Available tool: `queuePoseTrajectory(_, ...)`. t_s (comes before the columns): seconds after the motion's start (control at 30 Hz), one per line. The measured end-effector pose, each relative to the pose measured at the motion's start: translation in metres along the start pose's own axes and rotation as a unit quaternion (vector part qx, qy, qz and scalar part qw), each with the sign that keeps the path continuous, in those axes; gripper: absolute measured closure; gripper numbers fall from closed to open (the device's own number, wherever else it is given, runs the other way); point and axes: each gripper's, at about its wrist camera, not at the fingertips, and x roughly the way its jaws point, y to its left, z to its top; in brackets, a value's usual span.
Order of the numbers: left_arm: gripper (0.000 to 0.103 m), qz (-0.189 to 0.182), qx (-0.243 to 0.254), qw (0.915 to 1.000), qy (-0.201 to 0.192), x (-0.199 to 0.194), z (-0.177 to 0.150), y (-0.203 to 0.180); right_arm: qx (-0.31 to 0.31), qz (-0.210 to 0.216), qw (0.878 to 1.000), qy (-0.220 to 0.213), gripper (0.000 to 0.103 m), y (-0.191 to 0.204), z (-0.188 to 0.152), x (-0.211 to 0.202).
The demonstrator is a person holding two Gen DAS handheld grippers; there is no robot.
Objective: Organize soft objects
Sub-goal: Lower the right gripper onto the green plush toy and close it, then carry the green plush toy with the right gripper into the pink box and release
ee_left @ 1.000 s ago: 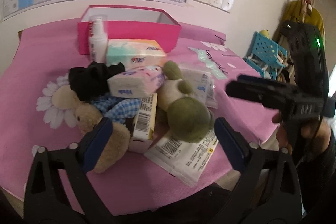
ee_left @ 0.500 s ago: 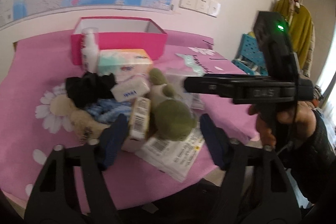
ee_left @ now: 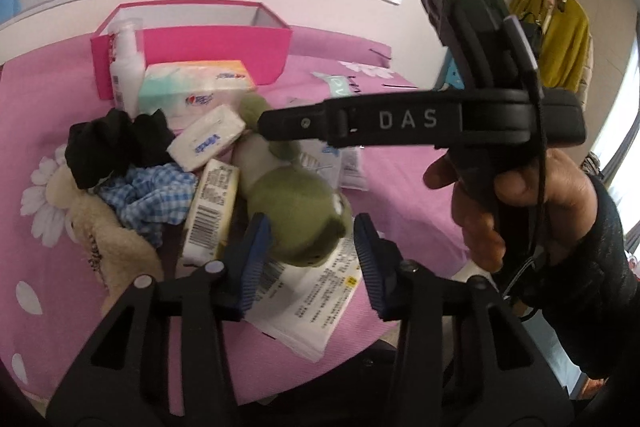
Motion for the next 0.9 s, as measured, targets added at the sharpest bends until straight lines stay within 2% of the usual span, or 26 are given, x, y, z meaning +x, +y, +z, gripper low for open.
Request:
queuePoseTrajectory(0.07, 0.059, 0.004, -0.004, 1.0000, 0.003, 0.002, -0.001, 0.003, -0.006, 0.000, 1.000, 0.004, 0.057, 0.001, 0.004, 0.004)
queuePoseTrajectory(0.13, 0.059, 0.004, -0.008, 0.9999, 0.006, 0.002, -0.002, 0.005, -0.013, 0.001, 1.000, 0.009, 0.058, 0.002, 0.008, 0.008)
queuePoseTrajectory(0.23, 0.059, -0.001, -0.020, 0.9997, 0.012, 0.007, -0.004, 0.009, -0.023, 0.000, 1.000, 0.019, 0.066, 0.005, 0.012, 0.017)
queuePoseTrajectory(0.53, 0.060, -0.014, -0.032, 0.9993, 0.015, 0.018, -0.001, 0.009, -0.047, -0.010, 0.998, 0.032, 0.072, 0.007, 0.019, 0.030)
queuePoseTrajectory(0.73, 0.064, -0.020, -0.034, 0.9991, 0.014, 0.020, 0.001, 0.009, -0.069, -0.023, 0.997, 0.028, 0.078, 0.013, 0.021, 0.030)
queuePoseTrajectory(0.9, 0.065, -0.027, -0.029, 0.9992, 0.003, 0.015, 0.006, 0.007, -0.066, -0.021, 0.997, 0.017, 0.079, 0.013, 0.021, 0.021)
